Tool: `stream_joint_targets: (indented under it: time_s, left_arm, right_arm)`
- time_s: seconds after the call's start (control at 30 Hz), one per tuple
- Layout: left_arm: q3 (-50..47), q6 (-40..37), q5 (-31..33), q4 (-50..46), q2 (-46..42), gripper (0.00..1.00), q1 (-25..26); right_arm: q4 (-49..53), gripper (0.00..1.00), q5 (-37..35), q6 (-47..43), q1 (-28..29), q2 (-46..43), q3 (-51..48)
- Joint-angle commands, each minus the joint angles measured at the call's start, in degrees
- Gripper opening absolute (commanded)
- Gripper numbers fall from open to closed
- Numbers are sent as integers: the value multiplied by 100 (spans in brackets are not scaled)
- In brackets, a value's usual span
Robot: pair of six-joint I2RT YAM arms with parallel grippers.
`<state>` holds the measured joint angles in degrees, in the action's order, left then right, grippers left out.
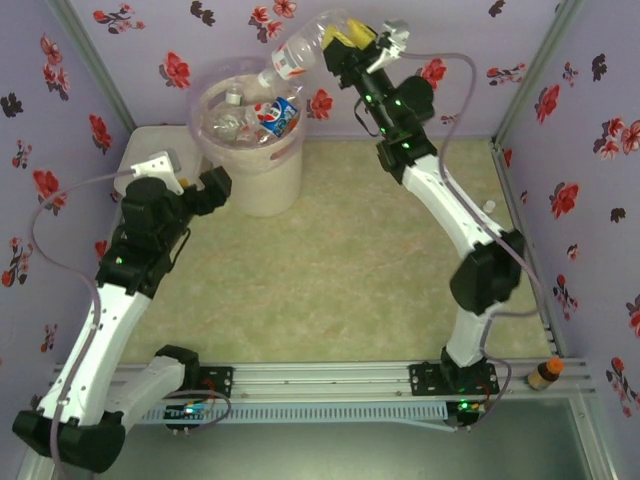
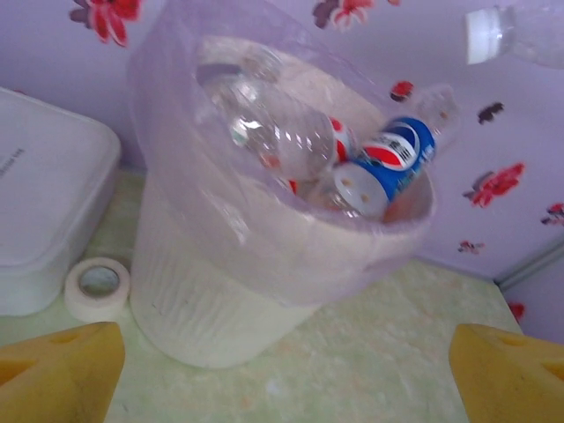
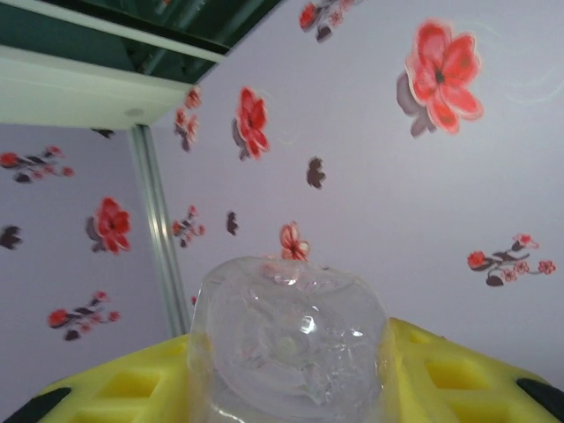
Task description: Put the plastic bottles in the bin
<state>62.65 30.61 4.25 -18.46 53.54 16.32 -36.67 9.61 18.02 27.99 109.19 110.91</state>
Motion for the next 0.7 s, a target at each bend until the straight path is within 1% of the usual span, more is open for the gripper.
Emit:
stream_joint_targets:
  time_s: [0.0,0.03,0.2,0.27,0.33,0.5,0.67]
  left_arm:
    - [348,33,-304,3,341,95,-340]
    - [426,26,-421,32,475,95,-450]
    - [722,-77,-693,104,1010,95,-879]
    - [812,-101,-790,111,1204,95,-1023]
    - [902,-117,-917,130,1389,95,-1165]
    - [1158,-174,-1247,186,1878,95,-1466]
    - [1425,-248,-1357,227,2238,95,-1548]
  right_arm:
    - [2,36,-78,-220,-47,876,1278]
    - [57,36,-34,-220,-48,1137,1607]
    - [1836,35,251,-406,-27,2729,4150]
    - [2387,35,360,-494,-30,3151,4788]
    - [2655,35,478,-578,-30,3226,4745]
    - [3126,35,831,-730,-30,3143,4184]
    - [3714,37,1083,-754,78,3136,4007]
